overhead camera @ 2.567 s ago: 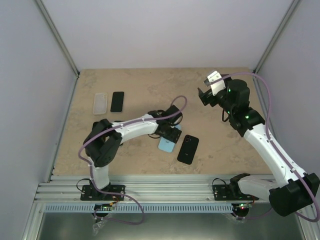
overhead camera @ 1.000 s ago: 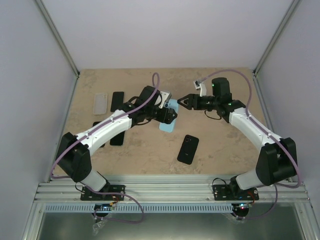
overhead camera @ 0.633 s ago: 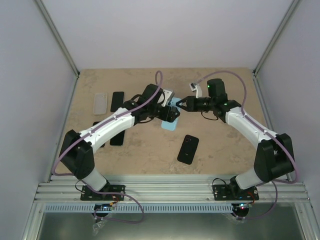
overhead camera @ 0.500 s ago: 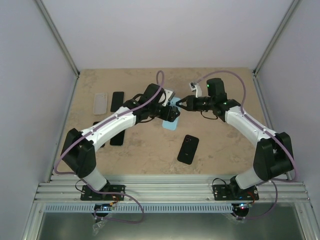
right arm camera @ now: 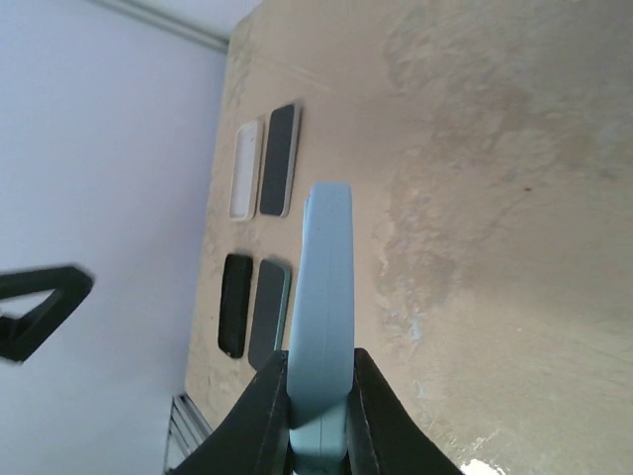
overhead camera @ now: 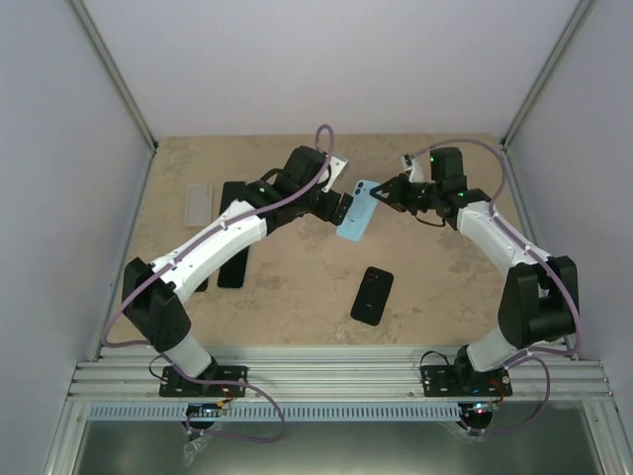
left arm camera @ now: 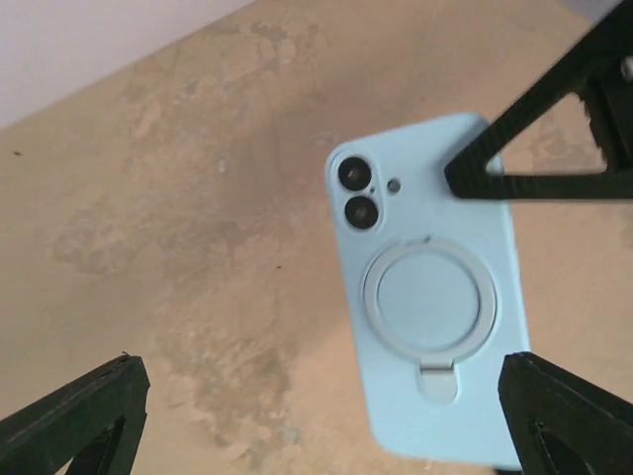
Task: Take the phone out of the phone case
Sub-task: Adjust the phone.
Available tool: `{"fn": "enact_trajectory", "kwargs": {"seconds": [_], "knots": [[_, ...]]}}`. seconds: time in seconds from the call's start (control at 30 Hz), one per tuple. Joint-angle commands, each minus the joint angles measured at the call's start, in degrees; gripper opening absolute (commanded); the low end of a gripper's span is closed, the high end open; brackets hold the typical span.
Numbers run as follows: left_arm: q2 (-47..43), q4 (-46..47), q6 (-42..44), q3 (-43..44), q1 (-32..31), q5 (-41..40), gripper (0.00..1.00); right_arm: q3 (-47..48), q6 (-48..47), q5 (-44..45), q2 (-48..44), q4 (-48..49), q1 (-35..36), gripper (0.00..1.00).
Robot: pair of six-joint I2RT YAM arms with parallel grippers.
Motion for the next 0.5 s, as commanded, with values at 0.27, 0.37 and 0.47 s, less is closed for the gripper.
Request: {"fn": "enact_trajectory", "kwargs": {"seconds": [0.27,0.37,0.47], "knots": [[3.3,-5.9,16.5,5.5,-15.3,-21.7,0.95,-3.5,15.2,-2.2,-1.6,5.4,-4.4,0.0],[5.3,-7.5,18.4,7.5,-17.9,-22.8,0.92,-4.9,17.1,-3.2,-1.8,6.2,-5.5,0.01],[7.1,-8.9,20.6,7.8,-21.3,-25.1,0.86,-5.9,19.3,-4.2,-1.9,7.4,-5.9,0.01]]}}
